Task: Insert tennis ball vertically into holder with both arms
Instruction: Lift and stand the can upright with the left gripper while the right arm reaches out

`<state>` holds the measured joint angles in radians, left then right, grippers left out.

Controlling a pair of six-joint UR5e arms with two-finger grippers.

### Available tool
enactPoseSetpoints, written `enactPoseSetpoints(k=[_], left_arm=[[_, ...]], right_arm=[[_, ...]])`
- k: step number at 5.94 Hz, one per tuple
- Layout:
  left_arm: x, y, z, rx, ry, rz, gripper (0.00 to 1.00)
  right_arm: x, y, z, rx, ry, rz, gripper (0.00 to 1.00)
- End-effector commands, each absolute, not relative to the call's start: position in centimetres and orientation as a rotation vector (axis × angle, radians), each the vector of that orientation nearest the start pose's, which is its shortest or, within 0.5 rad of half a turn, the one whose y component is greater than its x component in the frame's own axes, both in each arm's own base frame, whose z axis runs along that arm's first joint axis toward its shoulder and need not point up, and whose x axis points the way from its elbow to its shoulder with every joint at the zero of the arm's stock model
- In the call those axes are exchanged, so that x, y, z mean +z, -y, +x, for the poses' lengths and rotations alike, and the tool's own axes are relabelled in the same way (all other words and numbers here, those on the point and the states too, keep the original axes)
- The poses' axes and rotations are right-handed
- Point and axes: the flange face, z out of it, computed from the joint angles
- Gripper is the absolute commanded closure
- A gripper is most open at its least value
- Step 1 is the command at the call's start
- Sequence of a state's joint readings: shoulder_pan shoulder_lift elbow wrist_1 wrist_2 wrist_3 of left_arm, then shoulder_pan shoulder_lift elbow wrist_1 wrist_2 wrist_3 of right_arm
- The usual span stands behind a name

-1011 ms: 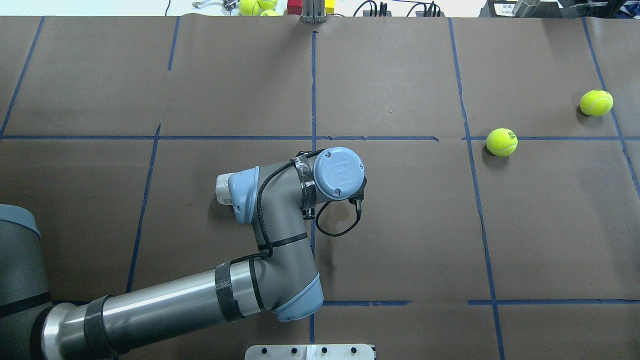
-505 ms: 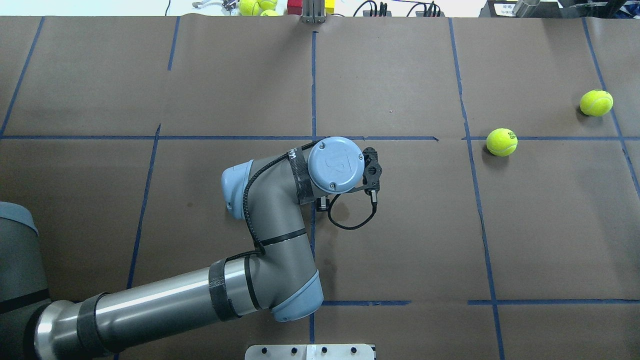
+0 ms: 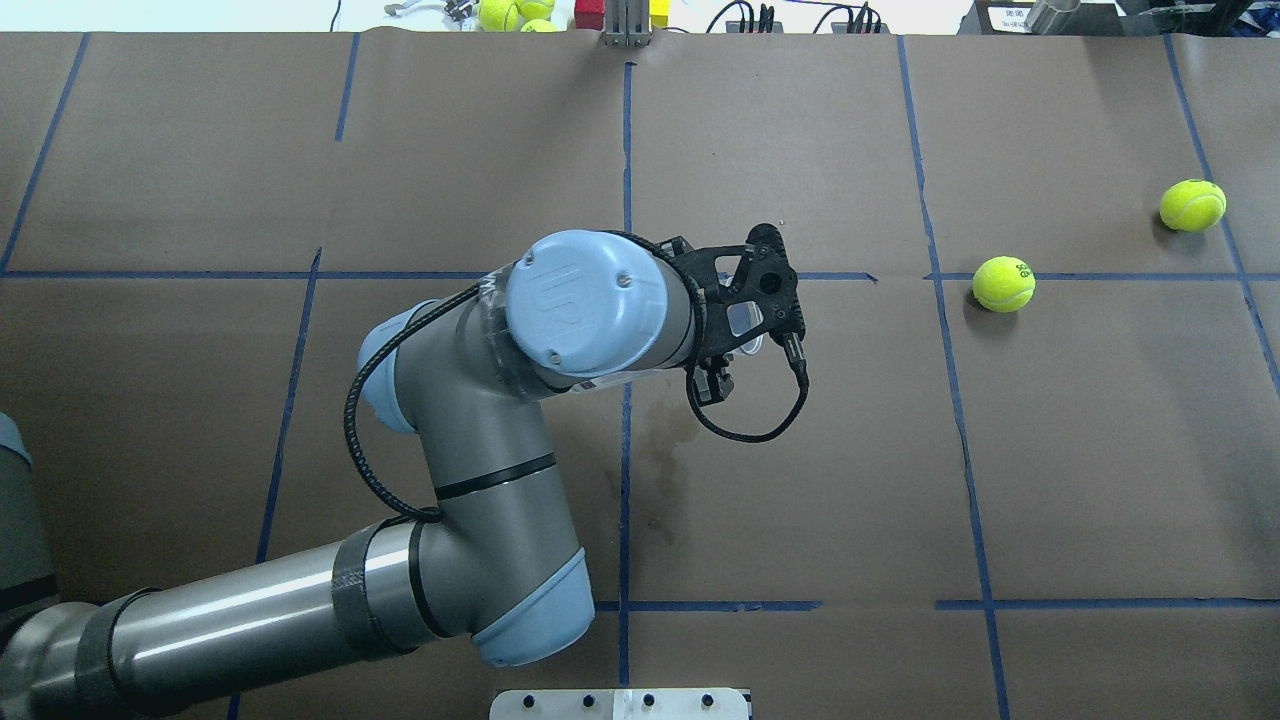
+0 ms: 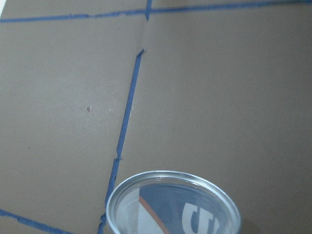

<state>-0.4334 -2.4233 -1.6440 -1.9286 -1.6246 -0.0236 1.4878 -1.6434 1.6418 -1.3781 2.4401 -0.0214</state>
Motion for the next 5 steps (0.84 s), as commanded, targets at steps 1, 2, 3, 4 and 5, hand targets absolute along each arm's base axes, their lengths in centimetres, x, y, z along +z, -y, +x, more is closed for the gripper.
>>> enactPoseSetpoints(k=[1, 2, 3, 4, 5], left_arm=[[10.5, 38.8, 53.8, 0.756, -1.104, 1.231, 0.47], [9.5, 38.1, 52.7, 0.655, -1.246, 1.256, 0.46], [10.7, 37.7, 52.0, 0.599, -1.338, 1.284, 0.46], [13.8, 37.8, 53.4, 0.579, -1.401, 1.326, 0.46], [15.3, 38.0, 54.3, 0.556, -1.433, 1.31, 0.46]], right_arm=[[59.6, 49.0, -2.8, -0.049, 0.931, 0.203, 0.01], [56.5, 50.4, -5.4, 0.045, 0.983, 0.203, 0.01], [52.8, 52.8, -9.9, 0.09, 0.986, 0.203, 0.0], [49.3, 54.8, -17.3, 0.142, 0.934, 0.222, 0.0], [48.1, 55.5, -22.0, 0.157, 0.866, 0.273, 0.0]])
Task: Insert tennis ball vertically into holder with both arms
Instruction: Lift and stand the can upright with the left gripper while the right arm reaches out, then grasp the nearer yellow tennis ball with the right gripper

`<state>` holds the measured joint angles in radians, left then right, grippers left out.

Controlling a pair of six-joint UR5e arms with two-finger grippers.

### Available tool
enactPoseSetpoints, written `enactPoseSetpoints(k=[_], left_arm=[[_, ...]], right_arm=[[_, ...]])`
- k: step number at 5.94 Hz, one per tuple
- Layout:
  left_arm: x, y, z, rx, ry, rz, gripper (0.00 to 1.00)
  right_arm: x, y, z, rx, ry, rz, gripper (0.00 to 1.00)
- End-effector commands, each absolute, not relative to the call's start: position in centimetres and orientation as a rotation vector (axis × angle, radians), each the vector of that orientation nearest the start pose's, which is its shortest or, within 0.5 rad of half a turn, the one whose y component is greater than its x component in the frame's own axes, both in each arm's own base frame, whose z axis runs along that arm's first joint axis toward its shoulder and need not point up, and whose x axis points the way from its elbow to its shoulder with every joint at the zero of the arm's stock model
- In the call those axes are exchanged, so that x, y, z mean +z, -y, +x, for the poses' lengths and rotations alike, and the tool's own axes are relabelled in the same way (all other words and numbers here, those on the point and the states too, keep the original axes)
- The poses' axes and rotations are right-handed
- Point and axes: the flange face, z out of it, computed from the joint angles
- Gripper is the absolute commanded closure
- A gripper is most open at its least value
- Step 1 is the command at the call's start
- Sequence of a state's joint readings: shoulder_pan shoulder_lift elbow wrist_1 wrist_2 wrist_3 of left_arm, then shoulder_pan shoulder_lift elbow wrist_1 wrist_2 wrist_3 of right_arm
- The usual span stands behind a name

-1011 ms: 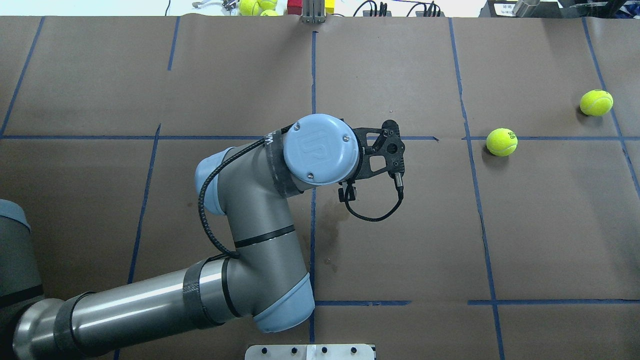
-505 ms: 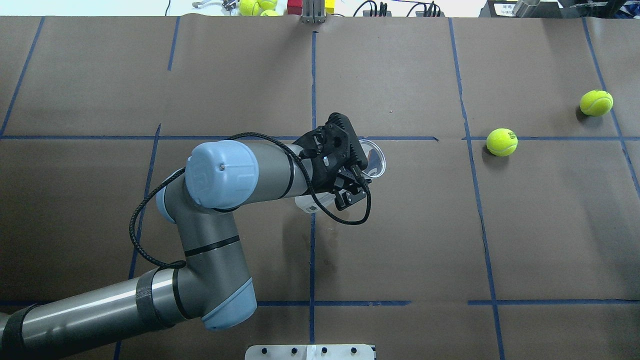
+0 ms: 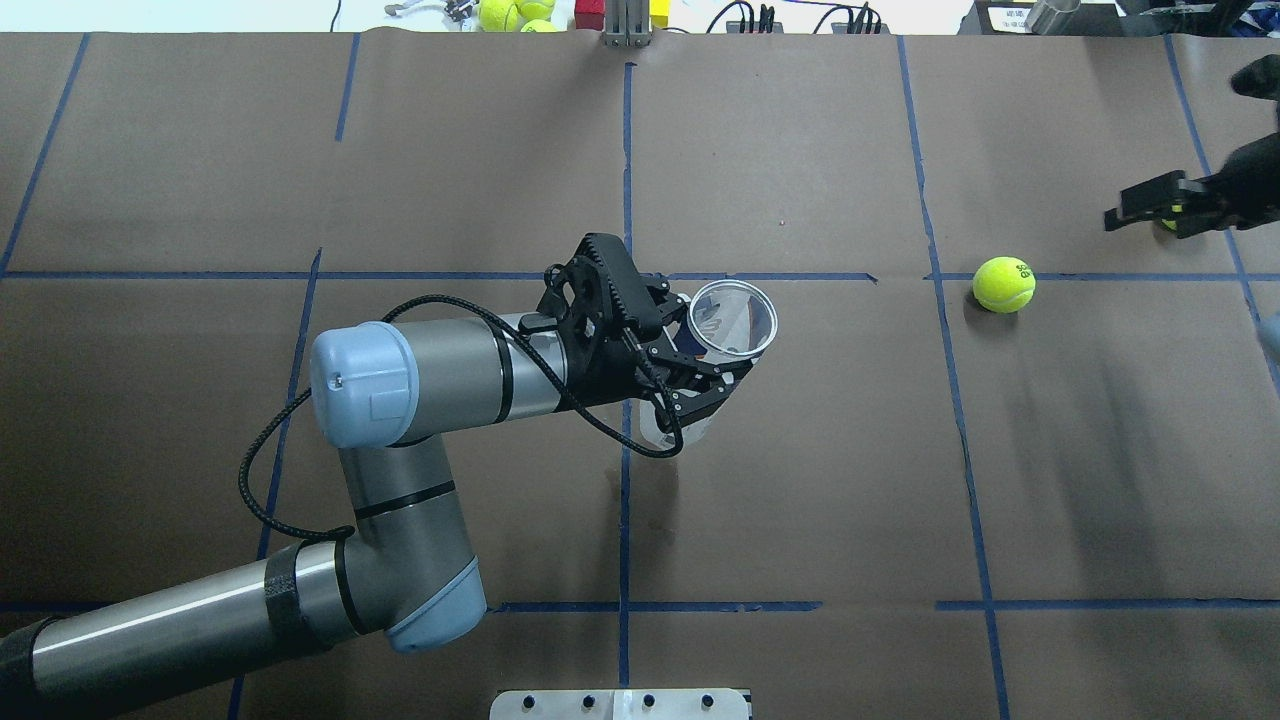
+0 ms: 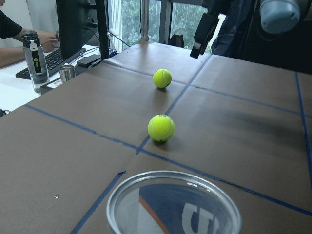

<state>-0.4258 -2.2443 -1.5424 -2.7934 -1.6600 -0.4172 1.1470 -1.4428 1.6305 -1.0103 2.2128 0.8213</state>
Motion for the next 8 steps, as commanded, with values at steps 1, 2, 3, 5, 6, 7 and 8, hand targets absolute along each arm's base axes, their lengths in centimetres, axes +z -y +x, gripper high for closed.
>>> enactPoseSetpoints(k=[1, 2, 3, 5, 6, 7, 8], left_arm=[[15.1, 37.9, 54.1, 0.552, -1.445, 1.32, 0.45], [15.2, 37.9, 54.1, 0.552, -1.444, 1.319, 0.45], [15.2, 37.9, 54.1, 0.552, -1.444, 1.319, 0.45], [15.3, 38.1, 54.0, 0.549, -1.438, 1.32, 0.45], [15.2, 38.1, 54.0, 0.548, -1.44, 1.32, 0.45], [15.2, 38.3, 53.9, 0.547, -1.437, 1.323, 0.45], [15.3, 38.3, 53.9, 0.549, -1.437, 1.321, 0.45]], right_arm=[[47.1, 57.7, -26.3, 0.183, 0.843, 0.279, 0.0], [46.9, 57.8, -29.6, 0.163, 0.845, 0.251, 0.0], [50.4, 56.4, -28.6, 0.165, 0.807, 0.219, 0.0], [52.0, 55.5, -28.5, 0.162, 0.791, 0.193, 0.0], [52.0, 54.8, -30.0, 0.139, 0.793, 0.182, 0.01], [52.0, 54.2, -31.4, 0.117, 0.793, 0.172, 0.01], [52.4, 53.6, -32.1, 0.105, 0.788, 0.164, 0.01]])
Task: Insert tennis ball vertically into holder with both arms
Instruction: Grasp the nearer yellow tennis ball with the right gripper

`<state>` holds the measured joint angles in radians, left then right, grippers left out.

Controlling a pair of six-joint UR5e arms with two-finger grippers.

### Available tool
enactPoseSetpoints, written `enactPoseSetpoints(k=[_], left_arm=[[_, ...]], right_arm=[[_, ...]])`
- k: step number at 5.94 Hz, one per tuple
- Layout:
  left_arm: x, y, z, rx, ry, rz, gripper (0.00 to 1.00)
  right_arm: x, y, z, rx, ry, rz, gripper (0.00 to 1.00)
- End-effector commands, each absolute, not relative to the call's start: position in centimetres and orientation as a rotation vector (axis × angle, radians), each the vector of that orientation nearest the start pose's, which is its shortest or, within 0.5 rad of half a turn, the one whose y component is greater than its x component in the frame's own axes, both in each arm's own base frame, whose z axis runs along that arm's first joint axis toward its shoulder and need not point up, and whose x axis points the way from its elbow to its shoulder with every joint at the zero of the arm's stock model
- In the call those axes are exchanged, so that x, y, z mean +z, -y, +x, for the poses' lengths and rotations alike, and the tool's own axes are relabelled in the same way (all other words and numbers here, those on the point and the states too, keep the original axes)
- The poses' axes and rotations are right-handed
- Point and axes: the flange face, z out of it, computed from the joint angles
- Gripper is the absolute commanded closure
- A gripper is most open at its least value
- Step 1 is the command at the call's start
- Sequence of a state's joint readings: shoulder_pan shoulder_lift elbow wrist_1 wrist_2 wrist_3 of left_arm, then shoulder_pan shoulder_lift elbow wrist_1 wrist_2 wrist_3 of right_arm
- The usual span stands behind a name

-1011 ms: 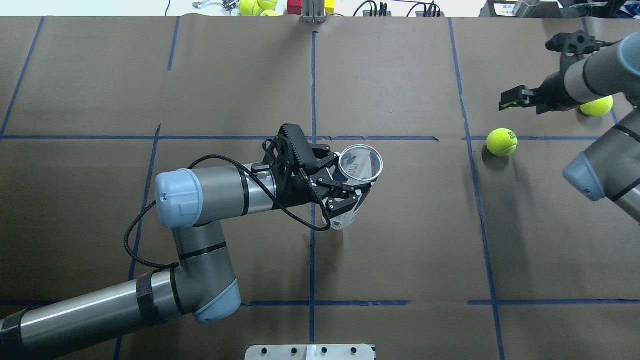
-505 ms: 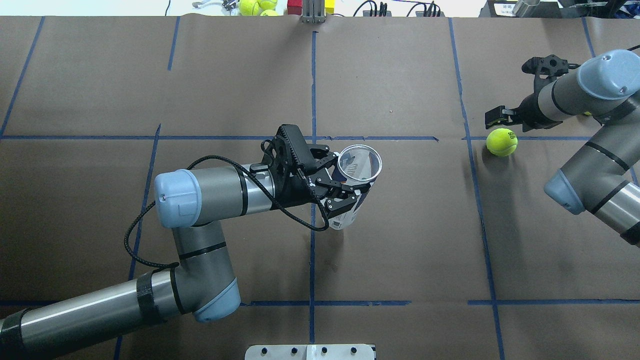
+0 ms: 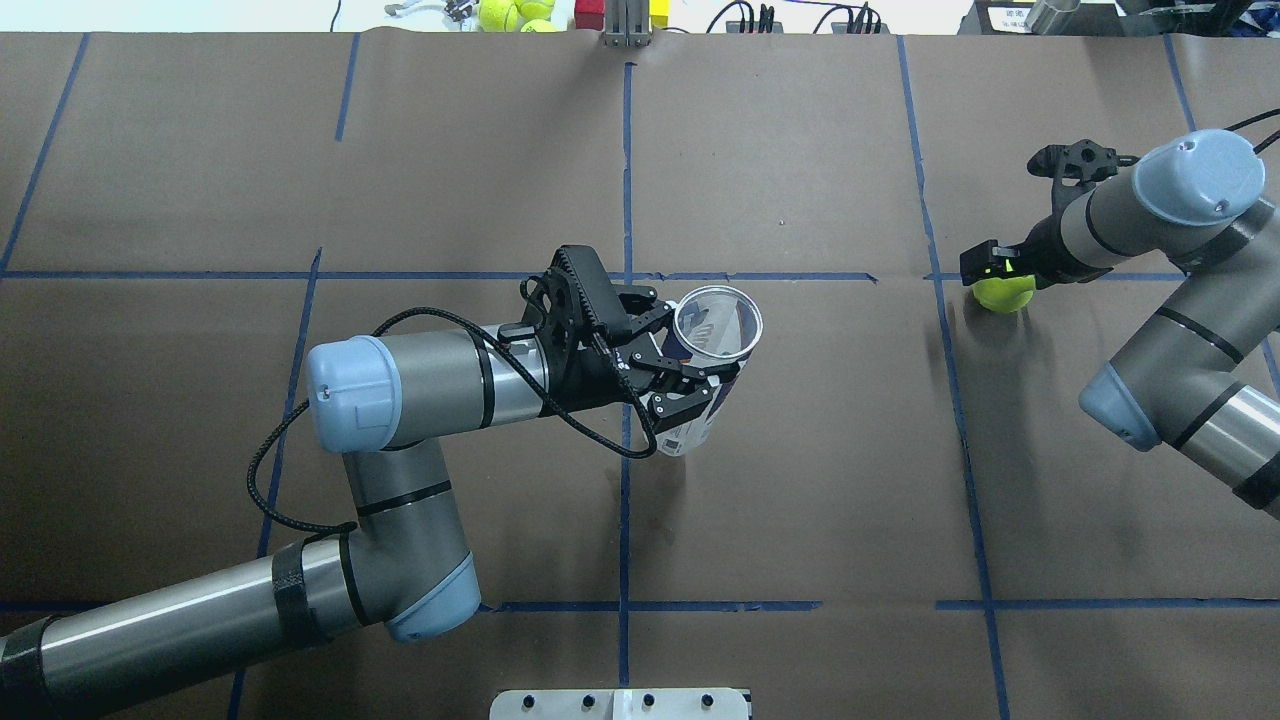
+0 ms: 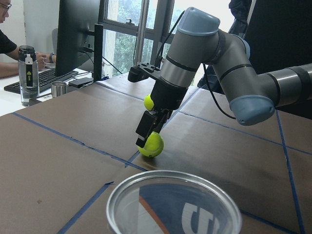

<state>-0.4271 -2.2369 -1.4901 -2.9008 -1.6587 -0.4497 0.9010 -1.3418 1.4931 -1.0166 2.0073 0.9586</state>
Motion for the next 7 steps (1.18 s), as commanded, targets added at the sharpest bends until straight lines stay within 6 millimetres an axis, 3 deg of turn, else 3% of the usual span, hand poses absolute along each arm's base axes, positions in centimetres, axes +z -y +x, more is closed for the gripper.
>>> enactPoseSetpoints(k=[1, 2, 3, 5, 6, 7], left_arm=[[15.3, 38.4, 53.9, 0.548, -1.436, 1.322, 0.44], [15.3, 38.4, 53.8, 0.547, -1.437, 1.323, 0.44], [16.8, 38.2, 53.7, 0.554, -1.426, 1.31, 0.44], [17.9, 37.7, 52.8, 0.545, -1.465, 1.36, 0.44], [18.1, 37.5, 52.4, 0.534, -1.503, 1.403, 0.43], [20.1, 37.6, 53.1, 0.552, -1.5, 1.464, 0.42]], right_arm=[[52.7, 53.6, -32.3, 0.103, 0.785, 0.161, 0.14], [52.0, 54.1, -31.4, 0.105, 0.781, 0.197, 0.87], [50.8, 54.6, -30.4, 0.105, 0.794, 0.225, 1.0], [43.9, 53.8, -29.5, 0.111, 0.859, 0.275, 1.0], [37.7, 52.1, -28.4, 0.164, 0.873, 0.254, 1.0], [29.7, 48.8, -28.1, 0.2, 0.905, 0.221, 1.0]])
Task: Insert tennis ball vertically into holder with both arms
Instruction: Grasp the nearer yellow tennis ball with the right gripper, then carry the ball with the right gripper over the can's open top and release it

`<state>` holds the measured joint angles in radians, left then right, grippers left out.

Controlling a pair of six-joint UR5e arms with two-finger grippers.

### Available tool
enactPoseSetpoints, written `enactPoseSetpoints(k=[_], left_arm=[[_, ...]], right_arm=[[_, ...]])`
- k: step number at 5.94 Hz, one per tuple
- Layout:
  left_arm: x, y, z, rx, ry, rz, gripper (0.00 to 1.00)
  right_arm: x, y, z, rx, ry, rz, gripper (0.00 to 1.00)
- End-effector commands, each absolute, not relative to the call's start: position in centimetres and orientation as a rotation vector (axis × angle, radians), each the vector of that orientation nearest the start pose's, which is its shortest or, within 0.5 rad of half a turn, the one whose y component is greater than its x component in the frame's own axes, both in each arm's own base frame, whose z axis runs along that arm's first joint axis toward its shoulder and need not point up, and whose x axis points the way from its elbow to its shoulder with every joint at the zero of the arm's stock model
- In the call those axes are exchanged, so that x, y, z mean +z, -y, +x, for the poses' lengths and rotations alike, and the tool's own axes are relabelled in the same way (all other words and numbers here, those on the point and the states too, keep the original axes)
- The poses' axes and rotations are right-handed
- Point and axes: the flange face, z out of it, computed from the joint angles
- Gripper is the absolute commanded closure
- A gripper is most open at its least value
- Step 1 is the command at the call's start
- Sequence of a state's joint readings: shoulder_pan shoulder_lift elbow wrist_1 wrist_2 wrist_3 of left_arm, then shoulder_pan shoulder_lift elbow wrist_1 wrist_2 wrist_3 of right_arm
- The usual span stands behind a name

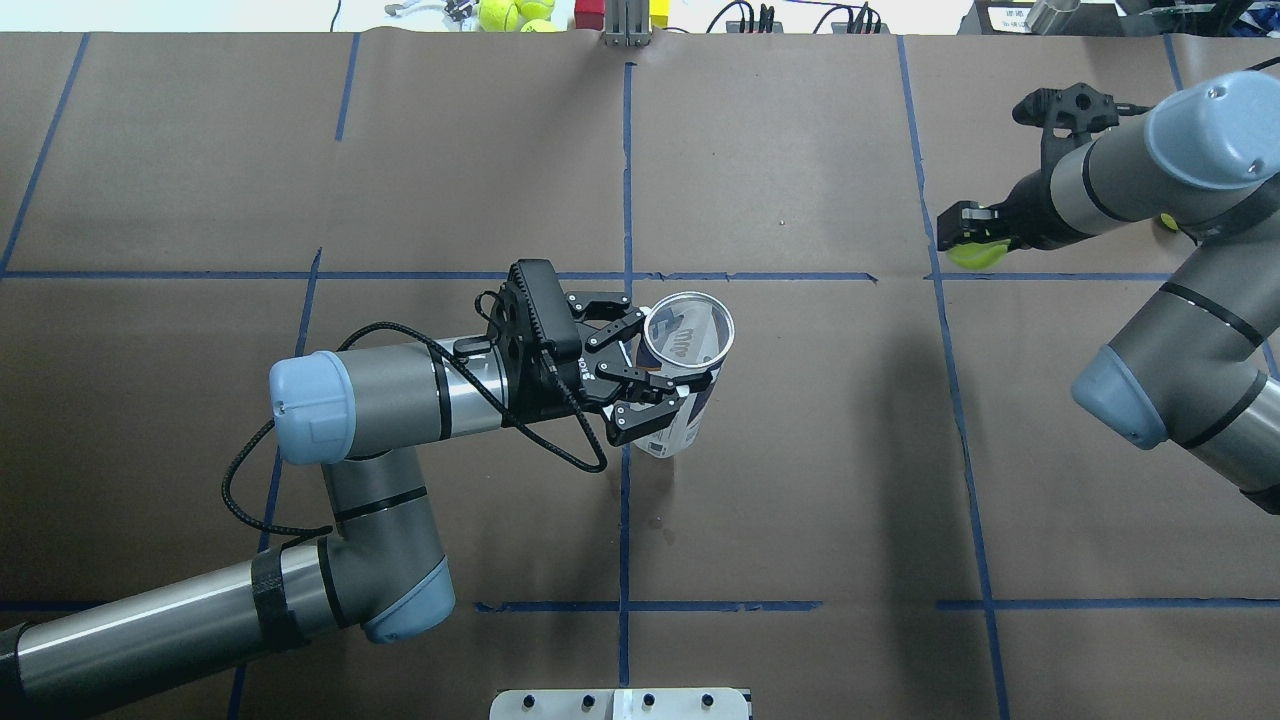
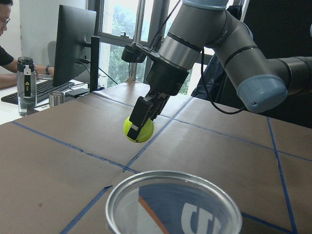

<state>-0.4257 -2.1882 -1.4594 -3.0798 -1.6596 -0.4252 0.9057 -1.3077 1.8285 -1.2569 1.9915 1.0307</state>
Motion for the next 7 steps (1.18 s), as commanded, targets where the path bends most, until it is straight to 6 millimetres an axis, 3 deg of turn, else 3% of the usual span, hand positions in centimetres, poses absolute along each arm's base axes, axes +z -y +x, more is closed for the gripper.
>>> enactPoseSetpoints(k=[1, 2, 4, 5, 7], left_arm=[[21.2, 37.8, 53.4, 0.577, -1.471, 1.528, 0.41], [21.9, 37.9, 53.5, 0.601, -1.441, 1.581, 0.41], [22.5, 37.9, 53.8, 0.614, -1.427, 1.581, 0.41], [23.0, 37.9, 53.9, 0.615, -1.421, 1.575, 0.39], [23.2, 38.0, 54.0, 0.617, -1.418, 1.571, 0.33]], right_arm=[[22.9, 46.3, -29.4, 0.245, 0.949, 0.178, 0.98], [18.9, 45.1, -31.0, 0.279, 1.0, 0.149, 0.97], [16.1, 42.7, -32.5, 0.265, 1.056, 0.127, 0.96], [14.8, 41.7, -33.9, 0.229, 1.077, 0.124, 0.89], [11.3, 40.3, -36.5, 0.218, 1.029, 0.13, 0.85]])
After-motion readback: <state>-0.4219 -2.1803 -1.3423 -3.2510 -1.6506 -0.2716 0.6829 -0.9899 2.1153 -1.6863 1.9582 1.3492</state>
